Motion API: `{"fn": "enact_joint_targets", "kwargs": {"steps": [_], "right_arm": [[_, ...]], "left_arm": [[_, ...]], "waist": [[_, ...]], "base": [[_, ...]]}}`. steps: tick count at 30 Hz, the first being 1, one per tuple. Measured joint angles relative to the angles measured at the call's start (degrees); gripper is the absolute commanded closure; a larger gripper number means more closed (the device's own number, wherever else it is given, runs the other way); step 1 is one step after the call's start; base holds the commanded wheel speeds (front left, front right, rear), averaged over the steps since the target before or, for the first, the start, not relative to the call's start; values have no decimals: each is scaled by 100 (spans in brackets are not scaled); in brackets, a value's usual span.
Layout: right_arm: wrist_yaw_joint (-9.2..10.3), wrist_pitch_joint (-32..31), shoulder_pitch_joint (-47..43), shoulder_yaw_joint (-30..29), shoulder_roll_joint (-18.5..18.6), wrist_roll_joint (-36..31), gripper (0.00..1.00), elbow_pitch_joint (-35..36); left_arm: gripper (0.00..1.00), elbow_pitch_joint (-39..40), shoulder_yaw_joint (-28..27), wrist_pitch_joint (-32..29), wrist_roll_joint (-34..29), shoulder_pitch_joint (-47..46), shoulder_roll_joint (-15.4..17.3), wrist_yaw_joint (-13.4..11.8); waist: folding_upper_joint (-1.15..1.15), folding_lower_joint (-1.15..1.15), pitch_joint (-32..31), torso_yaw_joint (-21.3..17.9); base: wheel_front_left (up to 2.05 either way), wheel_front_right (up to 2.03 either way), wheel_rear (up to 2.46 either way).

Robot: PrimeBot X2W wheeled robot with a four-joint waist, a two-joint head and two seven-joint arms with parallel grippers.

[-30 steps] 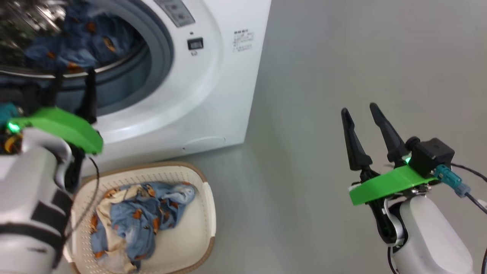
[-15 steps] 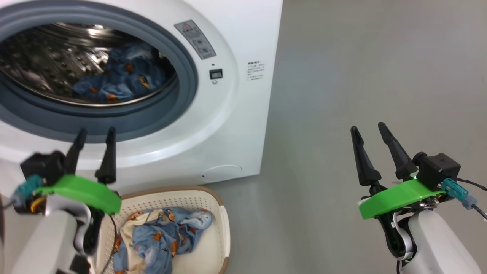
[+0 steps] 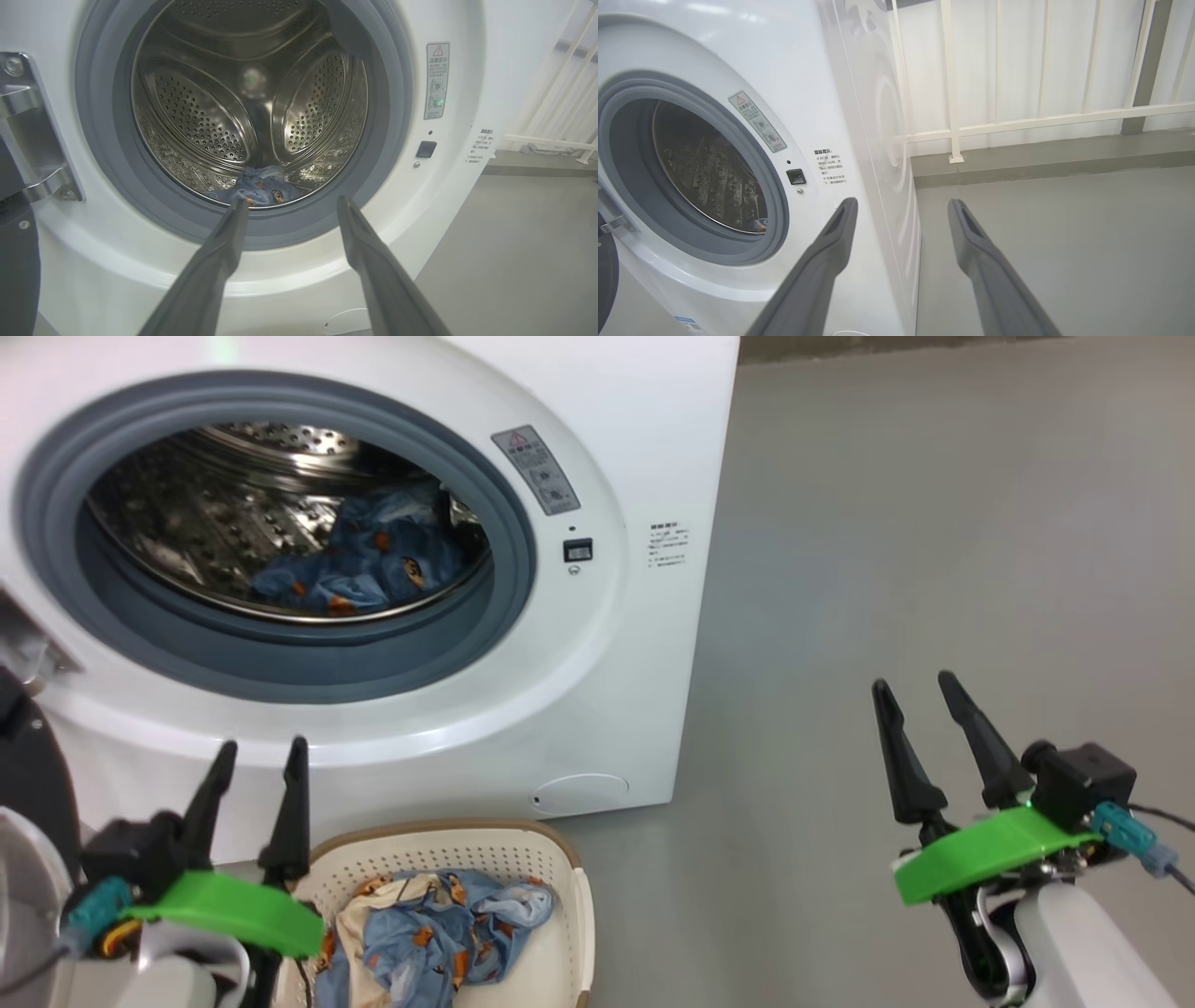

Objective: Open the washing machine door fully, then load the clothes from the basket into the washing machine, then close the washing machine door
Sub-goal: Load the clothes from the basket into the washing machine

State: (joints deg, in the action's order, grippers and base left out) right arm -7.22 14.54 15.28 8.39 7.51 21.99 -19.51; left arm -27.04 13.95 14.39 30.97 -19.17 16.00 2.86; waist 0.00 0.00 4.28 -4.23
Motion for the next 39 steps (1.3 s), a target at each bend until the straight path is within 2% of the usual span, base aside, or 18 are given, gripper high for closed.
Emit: {"fn": "enact_joint_targets", "kwargs": {"steps": [15, 39], "right_arm": [[0, 0, -218, -9, 53, 23, 0, 37], [0, 0, -292, 48, 100, 23, 0, 31]], "left_arm": [[0, 499, -365, 0, -140, 875, -169, -148], [0, 624, -513, 0, -300, 891, -325, -138]], "waist": [[0, 0, -165, 144], [0, 1, -178, 183]], "base": [[0, 0, 0], [0, 0, 0]]}}
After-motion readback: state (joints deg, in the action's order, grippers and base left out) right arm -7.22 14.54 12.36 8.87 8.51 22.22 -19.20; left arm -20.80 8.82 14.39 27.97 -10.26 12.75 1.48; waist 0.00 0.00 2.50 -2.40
